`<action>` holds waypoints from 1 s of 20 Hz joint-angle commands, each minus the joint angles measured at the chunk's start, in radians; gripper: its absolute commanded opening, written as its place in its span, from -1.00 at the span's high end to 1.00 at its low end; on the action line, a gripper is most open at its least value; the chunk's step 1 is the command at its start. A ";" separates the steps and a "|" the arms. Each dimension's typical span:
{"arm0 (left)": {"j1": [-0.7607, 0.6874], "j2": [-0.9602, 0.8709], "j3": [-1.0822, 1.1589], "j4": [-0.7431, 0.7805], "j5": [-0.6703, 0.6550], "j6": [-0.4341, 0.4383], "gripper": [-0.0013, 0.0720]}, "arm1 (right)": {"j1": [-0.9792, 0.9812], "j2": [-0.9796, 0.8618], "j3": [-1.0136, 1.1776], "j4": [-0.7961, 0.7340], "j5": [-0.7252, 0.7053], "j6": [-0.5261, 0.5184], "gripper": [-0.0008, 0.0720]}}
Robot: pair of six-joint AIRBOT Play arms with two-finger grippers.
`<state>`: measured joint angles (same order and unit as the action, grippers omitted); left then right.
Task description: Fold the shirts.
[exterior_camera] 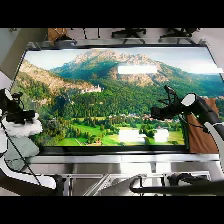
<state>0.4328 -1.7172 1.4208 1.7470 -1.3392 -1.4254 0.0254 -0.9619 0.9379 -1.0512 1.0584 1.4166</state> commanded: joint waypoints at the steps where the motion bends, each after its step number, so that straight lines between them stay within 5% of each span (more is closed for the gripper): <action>1: 0.000 -0.021 0.007 -0.012 -0.011 -0.007 0.92 | 0.001 0.000 0.000 0.000 0.000 0.000 0.92; 10: -0.248 0.225 0.504 -0.662 -0.041 0.069 0.93 | 0.001 0.000 0.000 0.035 0.019 0.000 0.91; 16: -0.579 0.329 0.434 -0.701 -0.080 0.070 0.92 | 0.001 0.001 0.001 0.035 0.057 0.000 0.91; 20: -0.791 0.291 0.203 -0.700 0.121 0.072 0.92 | 0.001 0.001 0.001 0.035 0.056 0.000 0.91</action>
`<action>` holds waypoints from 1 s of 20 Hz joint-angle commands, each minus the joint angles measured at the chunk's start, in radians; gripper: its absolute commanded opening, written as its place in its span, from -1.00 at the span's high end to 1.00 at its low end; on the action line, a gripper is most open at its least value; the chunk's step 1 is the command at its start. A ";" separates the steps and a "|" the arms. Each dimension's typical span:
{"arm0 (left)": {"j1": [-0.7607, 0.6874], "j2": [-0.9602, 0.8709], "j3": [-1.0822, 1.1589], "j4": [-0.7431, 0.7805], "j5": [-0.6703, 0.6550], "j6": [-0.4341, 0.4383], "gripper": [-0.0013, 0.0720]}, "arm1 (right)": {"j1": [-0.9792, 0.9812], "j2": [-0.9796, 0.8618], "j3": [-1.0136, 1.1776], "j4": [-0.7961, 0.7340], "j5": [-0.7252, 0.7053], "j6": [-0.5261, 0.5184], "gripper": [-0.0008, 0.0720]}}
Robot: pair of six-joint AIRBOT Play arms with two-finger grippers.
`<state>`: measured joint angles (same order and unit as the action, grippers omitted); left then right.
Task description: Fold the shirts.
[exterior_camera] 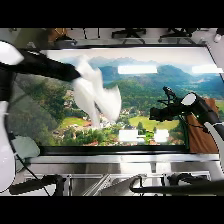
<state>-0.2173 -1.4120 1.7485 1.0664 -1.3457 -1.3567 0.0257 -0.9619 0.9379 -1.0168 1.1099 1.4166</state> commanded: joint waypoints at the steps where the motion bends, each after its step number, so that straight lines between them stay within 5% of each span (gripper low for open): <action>1: -0.170 -0.040 -0.158 -0.020 0.166 0.002 0.92 | 0.001 0.001 0.001 0.000 0.005 0.000 0.90; 3: -0.199 -0.097 -0.209 -0.021 0.193 -0.020 0.90 | 0.001 0.002 0.001 0.002 0.005 0.000 0.89; 4: -0.197 -0.120 -0.216 -0.021 0.173 -0.025 0.74 | 0.001 0.002 0.004 0.008 0.005 0.000 0.79; 5: -0.184 -0.138 -0.215 -0.021 0.140 -0.039 -0.30 | 0.000 0.002 0.010 0.016 0.006 0.000 0.27; 6: -0.161 -0.141 -0.215 -0.021 0.116 -0.079 -0.73 | 0.000 0.002 0.024 0.023 0.006 0.000 -0.05; 13: 0.158 0.072 -0.373 -0.019 -0.179 -0.091 -0.70 | -0.008 -0.028 0.095 0.027 0.008 -0.034 -0.11; 16: 0.192 0.234 -0.722 -0.027 -0.061 -0.064 -0.70 | 0.068 -0.095 0.058 0.027 -0.009 -0.048 -0.10; 20: 0.116 0.342 -1.122 -0.208 0.261 0.031 -0.70 | 0.212 -0.216 0.047 0.078 -0.083 -0.086 -0.08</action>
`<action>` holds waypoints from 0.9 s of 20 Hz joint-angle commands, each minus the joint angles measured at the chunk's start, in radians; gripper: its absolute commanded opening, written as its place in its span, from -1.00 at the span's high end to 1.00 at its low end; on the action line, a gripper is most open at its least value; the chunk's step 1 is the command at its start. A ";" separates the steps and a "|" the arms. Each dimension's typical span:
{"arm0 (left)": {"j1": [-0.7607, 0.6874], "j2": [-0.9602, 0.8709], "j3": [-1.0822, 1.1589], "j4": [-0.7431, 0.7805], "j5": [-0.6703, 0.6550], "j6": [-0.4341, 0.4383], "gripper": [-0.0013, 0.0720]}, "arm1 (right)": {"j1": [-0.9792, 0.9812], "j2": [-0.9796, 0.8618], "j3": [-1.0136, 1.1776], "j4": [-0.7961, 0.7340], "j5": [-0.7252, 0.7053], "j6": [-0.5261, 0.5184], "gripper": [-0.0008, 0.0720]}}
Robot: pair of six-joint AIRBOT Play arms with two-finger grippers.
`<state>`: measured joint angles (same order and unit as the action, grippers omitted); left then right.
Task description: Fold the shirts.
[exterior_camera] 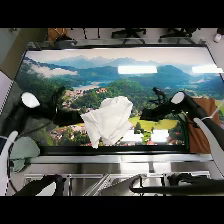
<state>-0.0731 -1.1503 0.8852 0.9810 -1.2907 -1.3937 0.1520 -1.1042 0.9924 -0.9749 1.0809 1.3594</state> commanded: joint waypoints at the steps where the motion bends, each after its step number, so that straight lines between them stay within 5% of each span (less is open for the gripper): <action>1: -0.057 0.077 -0.319 -0.186 0.274 0.102 -0.70 | 0.111 -0.098 -0.008 0.058 -0.082 -0.029 -0.08; 5: -0.189 -0.047 -0.393 -0.407 0.388 0.257 -0.70 | 0.164 -0.172 -0.008 0.105 -0.135 -0.050 -0.06; 8: -0.238 -0.160 -0.324 -0.415 0.394 0.273 -0.64 | 0.164 -0.186 -0.007 0.203 -0.179 -0.136 0.01; 9: -0.239 -0.187 -0.293 -0.414 0.374 0.277 -0.18 | 0.164 -0.187 -0.007 0.233 -0.190 -0.163 0.29; 10: -0.232 -0.209 -0.255 -0.401 0.338 0.291 0.80 | 0.163 -0.187 -0.006 0.255 -0.190 -0.187 0.82; 11: -0.220 -0.218 -0.220 -0.397 0.299 0.304 0.92 | 0.162 -0.184 -0.004 0.265 -0.190 -0.210 0.92; 18: 0.012 0.034 0.102 -0.397 0.086 0.221 0.93 | -0.068 0.057 0.225 0.281 0.105 -0.246 0.92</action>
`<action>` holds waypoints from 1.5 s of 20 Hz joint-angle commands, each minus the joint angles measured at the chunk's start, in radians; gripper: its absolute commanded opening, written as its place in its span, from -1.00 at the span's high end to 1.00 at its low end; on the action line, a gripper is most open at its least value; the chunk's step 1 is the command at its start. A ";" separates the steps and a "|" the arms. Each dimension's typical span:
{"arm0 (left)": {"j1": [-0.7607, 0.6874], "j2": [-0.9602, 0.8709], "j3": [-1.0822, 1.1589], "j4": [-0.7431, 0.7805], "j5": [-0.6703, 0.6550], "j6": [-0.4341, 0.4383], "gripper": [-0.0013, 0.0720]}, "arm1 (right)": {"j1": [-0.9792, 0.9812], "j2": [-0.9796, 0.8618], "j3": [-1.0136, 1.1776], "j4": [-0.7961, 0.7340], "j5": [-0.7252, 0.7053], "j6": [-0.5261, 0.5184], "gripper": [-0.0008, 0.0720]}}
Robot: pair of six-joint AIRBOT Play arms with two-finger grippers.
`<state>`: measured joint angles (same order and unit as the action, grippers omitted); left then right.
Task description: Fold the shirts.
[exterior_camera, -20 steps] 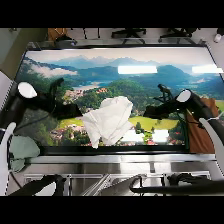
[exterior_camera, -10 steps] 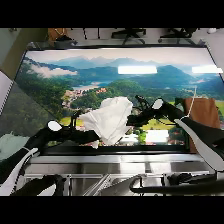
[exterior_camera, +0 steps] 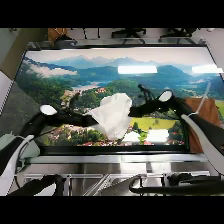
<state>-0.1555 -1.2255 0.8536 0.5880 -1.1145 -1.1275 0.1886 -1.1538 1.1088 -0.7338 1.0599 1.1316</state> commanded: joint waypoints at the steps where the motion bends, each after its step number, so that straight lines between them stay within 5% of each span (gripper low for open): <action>1: 0.134 0.158 0.201 -0.005 -0.109 -0.066 0.93 | -0.161 0.161 0.178 0.078 0.149 -0.019 0.92; 5: 0.263 0.322 0.538 -0.004 -0.168 -0.131 0.93 | -0.360 0.323 0.488 0.215 0.156 -0.048 0.92; 11: 0.576 0.469 1.018 0.000 -0.177 -0.137 0.93 | -0.559 0.439 0.843 0.201 0.067 -0.063 0.92; 15: 0.716 0.470 1.095 0.073 -0.179 -0.138 0.93 | -0.579 0.446 0.879 0.089 0.003 -0.060 0.92; 22: 0.335 0.233 0.706 0.150 -0.201 -0.021 0.93 | -0.517 0.153 0.636 0.256 0.290 -0.068 0.92; 25: 0.157 0.021 0.556 0.321 -0.042 -0.016 0.93 | -0.414 -0.002 0.423 0.251 0.240 -0.143 0.92; 29: 0.107 -0.305 0.555 0.379 0.134 -0.036 0.90 | -0.355 -0.251 0.266 0.188 0.061 -0.160 0.92; 30: 0.116 -0.373 0.595 0.379 0.129 -0.069 0.61 | -0.354 -0.301 0.267 0.192 0.059 -0.161 0.92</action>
<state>-0.0059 -1.3975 1.4338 0.9108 -1.0801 -1.1561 -0.1967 -1.2991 1.4513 -0.5262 1.1873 0.9916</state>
